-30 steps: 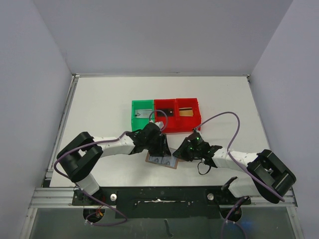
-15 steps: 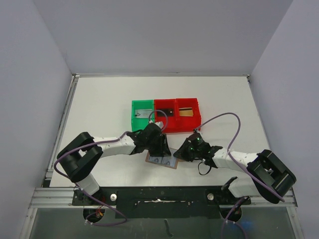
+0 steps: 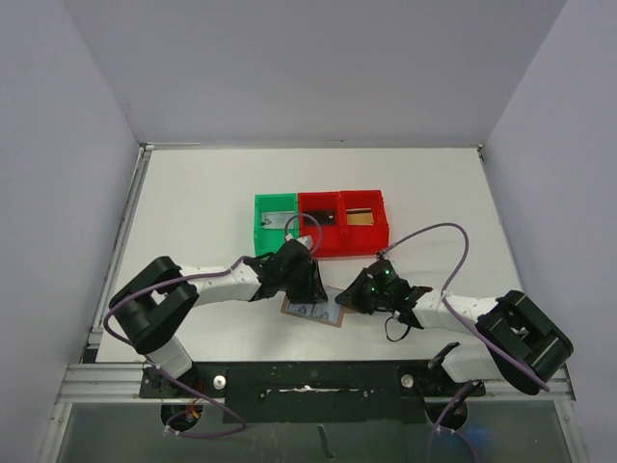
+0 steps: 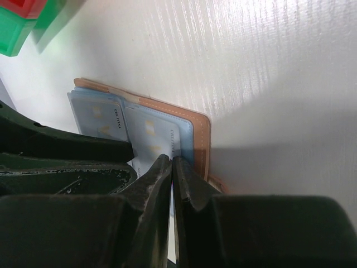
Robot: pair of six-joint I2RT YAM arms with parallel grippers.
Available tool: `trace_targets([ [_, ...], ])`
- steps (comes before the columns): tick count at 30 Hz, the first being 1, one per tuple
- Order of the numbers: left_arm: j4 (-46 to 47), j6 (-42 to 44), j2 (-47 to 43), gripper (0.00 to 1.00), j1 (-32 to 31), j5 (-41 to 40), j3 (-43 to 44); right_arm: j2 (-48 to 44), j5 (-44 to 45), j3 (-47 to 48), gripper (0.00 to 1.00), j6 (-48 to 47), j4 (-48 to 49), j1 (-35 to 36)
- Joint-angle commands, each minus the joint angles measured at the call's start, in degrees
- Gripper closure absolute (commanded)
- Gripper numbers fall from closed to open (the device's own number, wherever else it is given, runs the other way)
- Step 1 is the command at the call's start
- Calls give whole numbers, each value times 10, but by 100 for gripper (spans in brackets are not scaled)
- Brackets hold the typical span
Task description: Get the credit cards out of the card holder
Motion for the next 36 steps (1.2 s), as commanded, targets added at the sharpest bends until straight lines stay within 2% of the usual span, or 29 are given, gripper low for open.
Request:
trace_targets([
  [1, 28, -20, -19, 64, 0, 2, -26, 12, 24, -26, 94, -13, -56, -1],
  [9, 38, -31, -54, 61, 20, 4, -43, 14, 24, -28, 95, -10, -58, -3],
  [15, -10, -22, -49, 55, 21, -38, -32, 13, 25, -30, 97, -12, -58, -6],
  [23, 30, -15, -26, 57, 14, 2, -35, 14, 24, -27, 97, -16, -58, -7],
  [36, -64, 13, 7, 58, -6, -41, 8, 13, 25, -28, 97, -14, -58, -8],
])
